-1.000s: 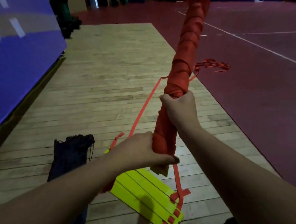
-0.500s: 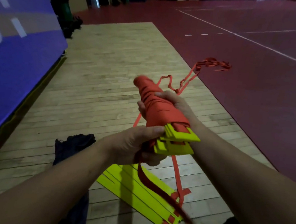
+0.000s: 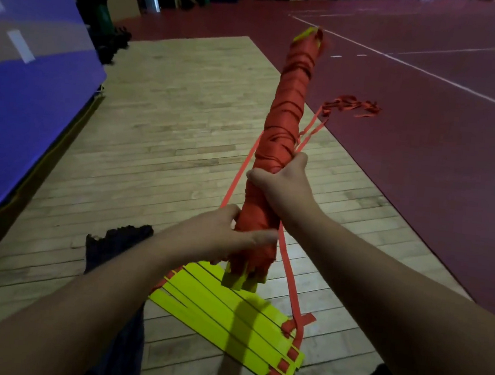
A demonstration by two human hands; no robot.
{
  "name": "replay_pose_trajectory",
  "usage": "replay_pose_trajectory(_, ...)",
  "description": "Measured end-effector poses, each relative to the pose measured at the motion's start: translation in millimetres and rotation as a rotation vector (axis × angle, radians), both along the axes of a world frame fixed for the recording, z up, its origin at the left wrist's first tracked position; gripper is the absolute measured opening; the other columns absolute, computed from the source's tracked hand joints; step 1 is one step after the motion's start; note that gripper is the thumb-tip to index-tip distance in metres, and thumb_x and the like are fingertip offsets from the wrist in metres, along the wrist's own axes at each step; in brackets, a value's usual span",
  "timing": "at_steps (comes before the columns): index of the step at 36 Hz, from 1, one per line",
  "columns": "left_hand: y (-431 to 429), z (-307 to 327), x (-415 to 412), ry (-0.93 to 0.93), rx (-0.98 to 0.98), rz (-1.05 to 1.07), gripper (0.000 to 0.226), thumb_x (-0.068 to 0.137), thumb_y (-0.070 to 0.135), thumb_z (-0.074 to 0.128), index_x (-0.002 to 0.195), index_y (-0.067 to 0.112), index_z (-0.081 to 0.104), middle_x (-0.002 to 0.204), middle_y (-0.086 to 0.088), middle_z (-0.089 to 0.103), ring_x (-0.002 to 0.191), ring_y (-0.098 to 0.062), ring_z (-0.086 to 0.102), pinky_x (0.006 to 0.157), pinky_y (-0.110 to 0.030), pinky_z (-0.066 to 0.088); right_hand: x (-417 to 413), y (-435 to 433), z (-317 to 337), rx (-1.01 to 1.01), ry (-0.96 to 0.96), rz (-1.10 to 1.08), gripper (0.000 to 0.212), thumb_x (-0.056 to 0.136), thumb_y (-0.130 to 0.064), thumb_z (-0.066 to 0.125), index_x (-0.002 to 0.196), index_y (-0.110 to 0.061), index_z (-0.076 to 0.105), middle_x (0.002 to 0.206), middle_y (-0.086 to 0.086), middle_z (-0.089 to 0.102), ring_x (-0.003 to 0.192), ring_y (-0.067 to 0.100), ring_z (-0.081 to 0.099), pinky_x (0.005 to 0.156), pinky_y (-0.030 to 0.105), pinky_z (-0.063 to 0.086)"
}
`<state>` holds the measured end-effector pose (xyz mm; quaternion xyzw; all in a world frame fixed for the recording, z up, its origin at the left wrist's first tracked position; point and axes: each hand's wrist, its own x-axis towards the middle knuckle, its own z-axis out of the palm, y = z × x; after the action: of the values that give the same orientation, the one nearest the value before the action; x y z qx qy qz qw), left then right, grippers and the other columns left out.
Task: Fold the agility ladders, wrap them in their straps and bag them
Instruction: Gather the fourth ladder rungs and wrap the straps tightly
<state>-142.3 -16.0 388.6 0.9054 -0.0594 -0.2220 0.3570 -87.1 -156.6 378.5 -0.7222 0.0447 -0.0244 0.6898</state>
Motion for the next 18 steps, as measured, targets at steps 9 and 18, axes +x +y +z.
replay_pose_trajectory(9, 12, 8, 2, -0.055, -0.35, -0.095, 0.061, 0.055, 0.063, 0.073, 0.107, 0.034, 0.062, 0.089, 0.012, 0.074, 0.078, -0.009, 0.069, 0.08, -0.037, 0.059, -2, -1, 26, 0.48, -0.064, 0.051, 0.071, 0.081, -0.032, 0.08, 0.134, -0.003, 0.042, 0.106, 0.009, 0.068, 0.087, 0.021, 0.069, 0.076, 0.043, 0.062)
replay_pose_trajectory(18, 35, 20, -5, 0.232, -0.561, -0.194, 0.095, 0.033, 0.073, 0.09, 0.098, 0.008, 0.066, 0.102, -0.025, 0.061, 0.097, -0.04, 0.053, 0.092, -0.051, 0.04, -10, 2, 29, 0.976, 0.262, 0.562, 0.051, 0.081, -0.04, 0.069, 0.109, 0.002, 0.059, 0.093, 0.013, 0.065, 0.079, 0.023, 0.069, 0.071, 0.035, 0.062)
